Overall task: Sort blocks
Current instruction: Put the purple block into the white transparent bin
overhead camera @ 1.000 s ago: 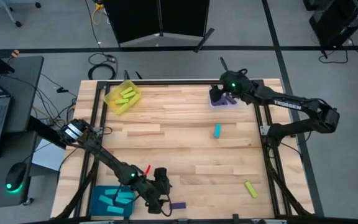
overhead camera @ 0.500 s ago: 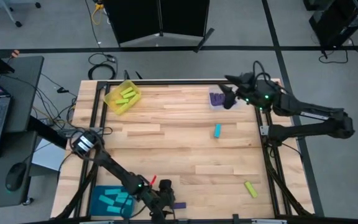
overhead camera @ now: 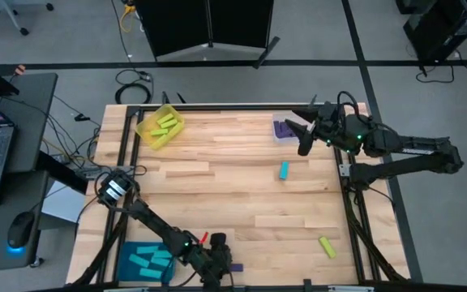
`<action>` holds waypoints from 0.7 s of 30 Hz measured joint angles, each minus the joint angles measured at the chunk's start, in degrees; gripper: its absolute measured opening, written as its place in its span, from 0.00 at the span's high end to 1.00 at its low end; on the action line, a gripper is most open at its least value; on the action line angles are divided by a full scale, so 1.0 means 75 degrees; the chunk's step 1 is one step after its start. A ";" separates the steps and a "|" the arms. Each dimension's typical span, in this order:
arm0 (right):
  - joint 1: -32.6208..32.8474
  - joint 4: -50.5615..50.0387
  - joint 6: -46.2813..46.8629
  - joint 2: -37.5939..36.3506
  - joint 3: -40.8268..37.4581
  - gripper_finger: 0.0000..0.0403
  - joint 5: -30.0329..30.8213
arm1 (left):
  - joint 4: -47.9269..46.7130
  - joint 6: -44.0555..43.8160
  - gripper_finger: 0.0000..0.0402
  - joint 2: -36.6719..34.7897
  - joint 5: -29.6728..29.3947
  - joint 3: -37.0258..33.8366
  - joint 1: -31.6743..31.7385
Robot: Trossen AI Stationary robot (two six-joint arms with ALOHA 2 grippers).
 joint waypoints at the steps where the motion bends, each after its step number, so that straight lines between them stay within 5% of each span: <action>1: 0.0101 0.0018 -0.0009 0.0003 0.0000 0.40 0.0000 | -0.0031 -0.0017 0.59 0.0000 0.0031 -0.0001 0.0039; 4: 0.0419 0.0121 -0.0006 0.0003 0.0000 0.41 -0.0005 | -0.0074 -0.0045 0.75 -0.0006 0.0189 -0.0013 0.0153; 15: 0.1967 0.0820 -0.0224 0.0003 0.0000 0.46 -0.0501 | -0.0050 0.0604 0.74 -0.0190 0.0940 -0.0039 0.0785; 21: 0.2962 0.1131 -0.0590 0.0005 0.0000 0.49 -0.0513 | -0.0414 0.1358 0.74 -0.0597 0.0547 -0.0090 0.1369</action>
